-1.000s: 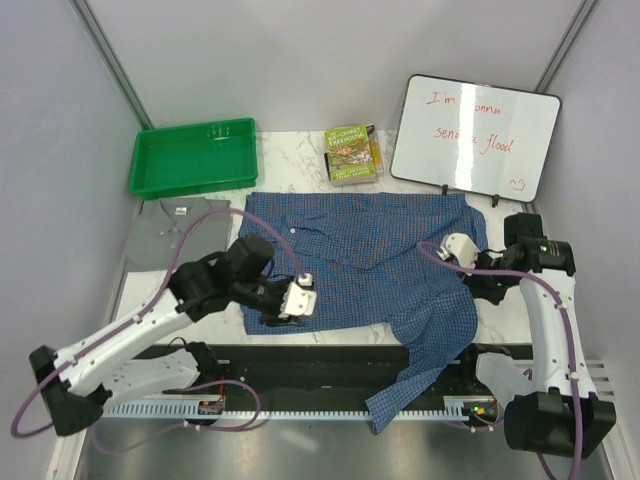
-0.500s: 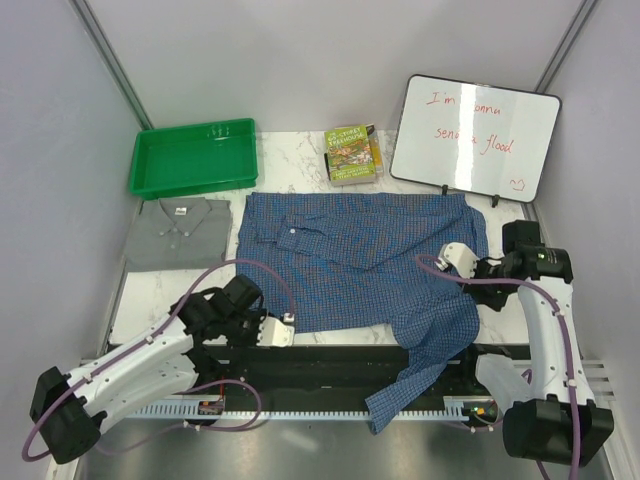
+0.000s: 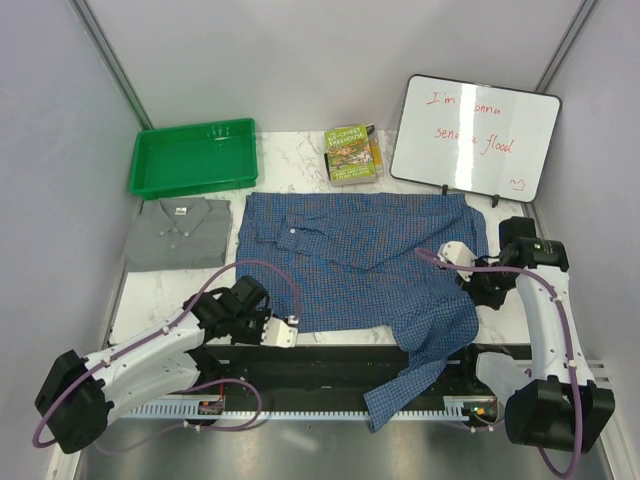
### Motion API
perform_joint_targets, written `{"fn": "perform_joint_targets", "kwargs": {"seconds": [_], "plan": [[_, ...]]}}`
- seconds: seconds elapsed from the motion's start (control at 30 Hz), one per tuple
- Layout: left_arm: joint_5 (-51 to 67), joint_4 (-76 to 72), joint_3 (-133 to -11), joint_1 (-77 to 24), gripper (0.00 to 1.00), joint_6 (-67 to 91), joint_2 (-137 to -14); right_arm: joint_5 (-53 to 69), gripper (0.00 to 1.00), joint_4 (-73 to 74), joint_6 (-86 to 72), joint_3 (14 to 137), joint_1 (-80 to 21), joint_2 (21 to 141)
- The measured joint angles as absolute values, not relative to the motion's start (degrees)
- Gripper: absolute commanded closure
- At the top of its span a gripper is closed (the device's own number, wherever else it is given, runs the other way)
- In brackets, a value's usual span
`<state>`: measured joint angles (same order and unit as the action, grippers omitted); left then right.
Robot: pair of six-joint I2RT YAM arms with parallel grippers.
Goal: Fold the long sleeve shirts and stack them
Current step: Fold the shirt
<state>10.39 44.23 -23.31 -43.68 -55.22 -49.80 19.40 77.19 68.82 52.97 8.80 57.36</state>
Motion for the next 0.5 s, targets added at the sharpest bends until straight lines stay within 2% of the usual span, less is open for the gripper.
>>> {"fn": "perform_joint_targets", "kwargs": {"seconds": [0.07,0.17,0.5], "plan": [[10.76,43.48,-23.29,-43.18,0.84,-55.61,-50.17,19.38,1.00,77.19,68.82,52.97,8.80,57.87],[11.29,43.44,-23.20,-42.72,0.97,-56.12,-50.30,19.29,1.00,77.19,68.99,52.97,8.80,58.19],[14.22,53.19,-25.32,-41.69,0.98,-59.61,-44.07,16.38,1.00,77.23,71.79,52.53,8.80,53.78]]}}
